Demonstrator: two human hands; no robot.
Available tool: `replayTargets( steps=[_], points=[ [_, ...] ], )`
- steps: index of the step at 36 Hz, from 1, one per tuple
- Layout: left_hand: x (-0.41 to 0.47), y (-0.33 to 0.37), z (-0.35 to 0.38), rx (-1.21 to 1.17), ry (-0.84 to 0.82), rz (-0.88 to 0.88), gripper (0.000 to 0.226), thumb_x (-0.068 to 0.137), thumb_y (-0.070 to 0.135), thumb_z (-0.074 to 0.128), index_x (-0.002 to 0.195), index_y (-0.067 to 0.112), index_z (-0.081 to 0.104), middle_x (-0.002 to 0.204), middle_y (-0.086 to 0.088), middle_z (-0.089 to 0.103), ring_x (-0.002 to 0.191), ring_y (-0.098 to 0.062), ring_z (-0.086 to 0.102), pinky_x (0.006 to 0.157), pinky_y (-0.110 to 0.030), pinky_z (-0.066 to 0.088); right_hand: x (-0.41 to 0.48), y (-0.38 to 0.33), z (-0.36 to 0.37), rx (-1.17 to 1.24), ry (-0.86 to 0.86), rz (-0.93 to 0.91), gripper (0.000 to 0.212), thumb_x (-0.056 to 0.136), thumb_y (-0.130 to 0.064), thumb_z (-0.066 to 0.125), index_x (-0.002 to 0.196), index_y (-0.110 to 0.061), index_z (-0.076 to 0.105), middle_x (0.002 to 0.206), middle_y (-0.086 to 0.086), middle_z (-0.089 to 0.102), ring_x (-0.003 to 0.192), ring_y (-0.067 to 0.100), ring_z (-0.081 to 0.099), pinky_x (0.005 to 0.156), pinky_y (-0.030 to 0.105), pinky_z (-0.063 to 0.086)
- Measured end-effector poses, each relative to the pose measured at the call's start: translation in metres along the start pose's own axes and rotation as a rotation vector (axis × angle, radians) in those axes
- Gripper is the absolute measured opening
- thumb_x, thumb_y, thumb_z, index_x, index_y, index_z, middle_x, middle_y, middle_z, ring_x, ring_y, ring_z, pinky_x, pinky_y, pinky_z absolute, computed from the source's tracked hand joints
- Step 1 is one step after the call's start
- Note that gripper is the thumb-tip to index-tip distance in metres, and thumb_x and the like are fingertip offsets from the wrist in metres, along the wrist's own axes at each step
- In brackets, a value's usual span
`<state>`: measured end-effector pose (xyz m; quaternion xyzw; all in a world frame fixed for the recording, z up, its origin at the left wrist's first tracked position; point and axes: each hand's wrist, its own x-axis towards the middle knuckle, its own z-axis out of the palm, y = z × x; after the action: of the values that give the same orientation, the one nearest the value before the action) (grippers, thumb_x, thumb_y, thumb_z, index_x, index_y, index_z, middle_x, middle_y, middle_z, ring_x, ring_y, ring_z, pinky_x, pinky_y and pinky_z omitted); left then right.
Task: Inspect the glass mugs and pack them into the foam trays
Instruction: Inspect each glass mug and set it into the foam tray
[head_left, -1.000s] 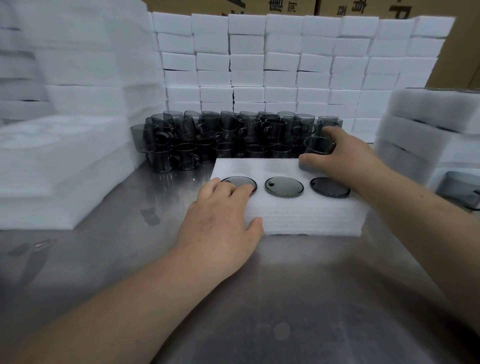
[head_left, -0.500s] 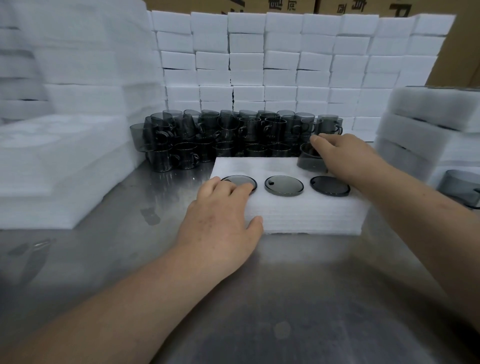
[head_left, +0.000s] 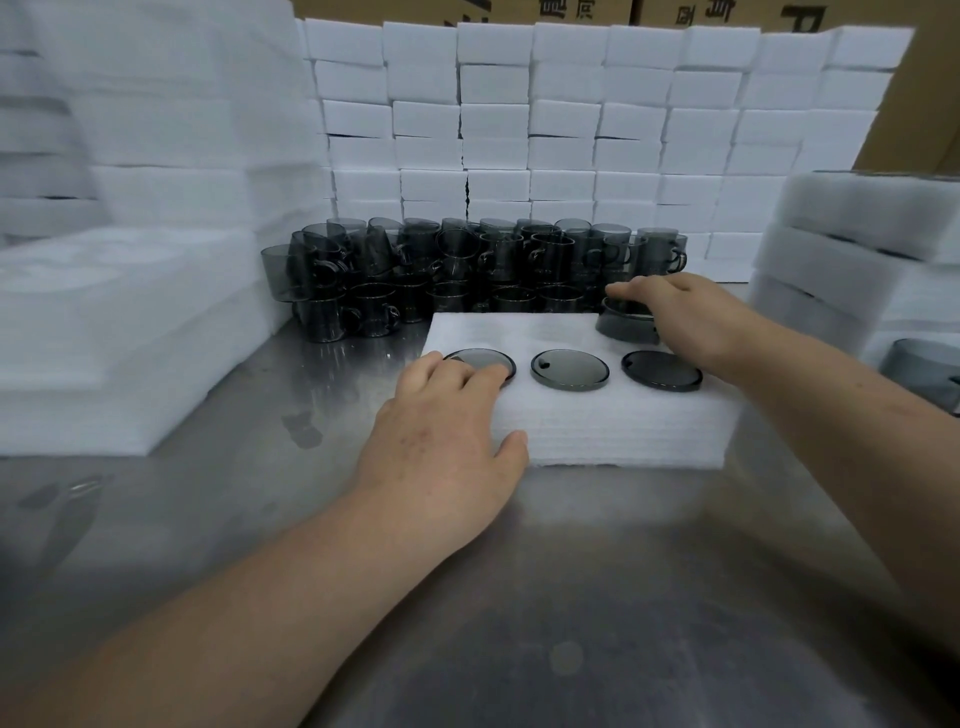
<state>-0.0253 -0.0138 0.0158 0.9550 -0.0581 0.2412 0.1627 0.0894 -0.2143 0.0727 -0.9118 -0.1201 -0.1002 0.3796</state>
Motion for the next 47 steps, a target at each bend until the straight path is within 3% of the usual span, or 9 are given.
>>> replayTargets(
  steps=[2,12,18,29,36,39,42,44,47],
  points=[
    [0.0,0.0,0.0,-0.001,0.002,0.002,0.058,0.087,0.046,0.045,0.141,0.033,0.029,0.133,0.014,0.037,0.125,-0.002,0.006,0.104,-0.029,0.024,-0.001,0.0,0.0,-0.006,-0.044,0.006,0.04,0.097,-0.035,0.028,0.123,-0.035,0.058,0.132,-0.012,0.051,0.101,0.005,0.041,0.085,0.022,0.028],
    [0.0,0.0,0.0,-0.004,-0.004,-0.004,0.058,0.087,0.047,0.045,0.141,0.033,0.029,0.135,0.014,0.036,0.127,-0.003,0.006,0.105,-0.03,0.023,-0.001,-0.001,0.002,-0.088,-0.223,0.049,0.047,0.098,-0.052,0.021,0.129,-0.036,0.053,0.144,-0.011,0.04,0.129,0.012,0.036,0.096,0.022,0.019],
    [0.0,0.0,0.0,0.0,-0.004,-0.003,0.058,0.087,0.047,0.044,0.141,0.033,0.029,0.134,0.014,0.037,0.129,-0.005,0.007,0.105,-0.029,0.024,-0.003,-0.002,0.003,-0.208,-0.376,0.021,0.054,0.096,-0.056,0.018,0.145,-0.036,0.023,0.153,-0.02,0.011,0.14,0.0,0.001,0.111,0.027,-0.003],
    [0.001,0.002,-0.001,-0.006,-0.028,-0.012,0.059,0.086,0.051,0.04,0.141,0.033,0.028,0.138,0.014,0.035,0.133,-0.007,0.008,0.107,-0.029,0.021,-0.004,0.001,0.004,-0.29,-0.399,0.02,0.06,0.093,-0.061,0.02,0.146,-0.035,0.02,0.153,-0.018,0.012,0.141,0.001,0.002,0.111,0.028,-0.003],
    [0.003,0.001,-0.012,-0.353,0.143,-0.097,0.064,0.083,0.05,0.026,0.142,0.026,0.034,0.14,0.006,0.039,0.125,-0.011,0.036,0.097,-0.026,0.028,-0.005,-0.012,0.005,-0.421,-0.245,-0.09,0.056,0.096,-0.053,0.023,0.146,-0.028,0.026,0.154,-0.01,0.021,0.143,0.01,0.008,0.116,0.037,0.004],
    [0.014,-0.012,-0.009,-0.408,0.232,-0.212,0.051,0.092,0.04,0.031,0.14,0.023,0.037,0.138,0.001,0.042,0.125,-0.015,0.038,0.1,-0.029,0.029,-0.018,-0.034,0.009,-0.368,-0.016,-0.201,0.046,0.096,-0.048,0.032,0.128,-0.023,0.053,0.125,-0.002,0.06,0.119,0.019,0.05,0.096,0.032,0.036],
    [0.026,-0.029,-0.005,-0.418,0.256,-0.355,0.043,0.097,0.035,0.031,0.137,0.021,0.04,0.139,-0.003,0.042,0.127,-0.02,0.038,0.106,-0.036,0.028,-0.045,-0.063,0.026,-0.313,0.218,-0.411,0.032,0.093,-0.041,0.038,0.089,-0.019,0.06,0.081,-0.004,0.063,0.081,0.019,0.055,0.064,0.03,0.036],
    [0.032,-0.042,-0.002,-0.398,0.23,-0.446,0.04,0.098,0.033,0.031,0.132,0.019,0.045,0.136,-0.007,0.046,0.125,-0.026,0.04,0.106,-0.042,0.03,-0.069,-0.08,0.043,-0.288,0.17,-0.545,0.028,0.088,-0.043,0.033,0.075,-0.027,0.053,0.073,-0.008,0.057,0.072,0.012,0.049,0.06,0.03,0.03],
    [0.037,-0.053,0.004,-0.374,0.106,-0.542,0.037,0.097,0.03,0.027,0.11,0.011,0.056,0.121,-0.016,0.056,0.113,-0.033,0.048,0.098,-0.043,0.037,-0.104,-0.089,0.074,-0.314,-0.113,-0.704,0.034,0.089,-0.043,0.033,0.077,-0.022,0.057,0.079,-0.001,0.064,0.074,0.019,0.053,0.062,0.032,0.038]
  ],
)
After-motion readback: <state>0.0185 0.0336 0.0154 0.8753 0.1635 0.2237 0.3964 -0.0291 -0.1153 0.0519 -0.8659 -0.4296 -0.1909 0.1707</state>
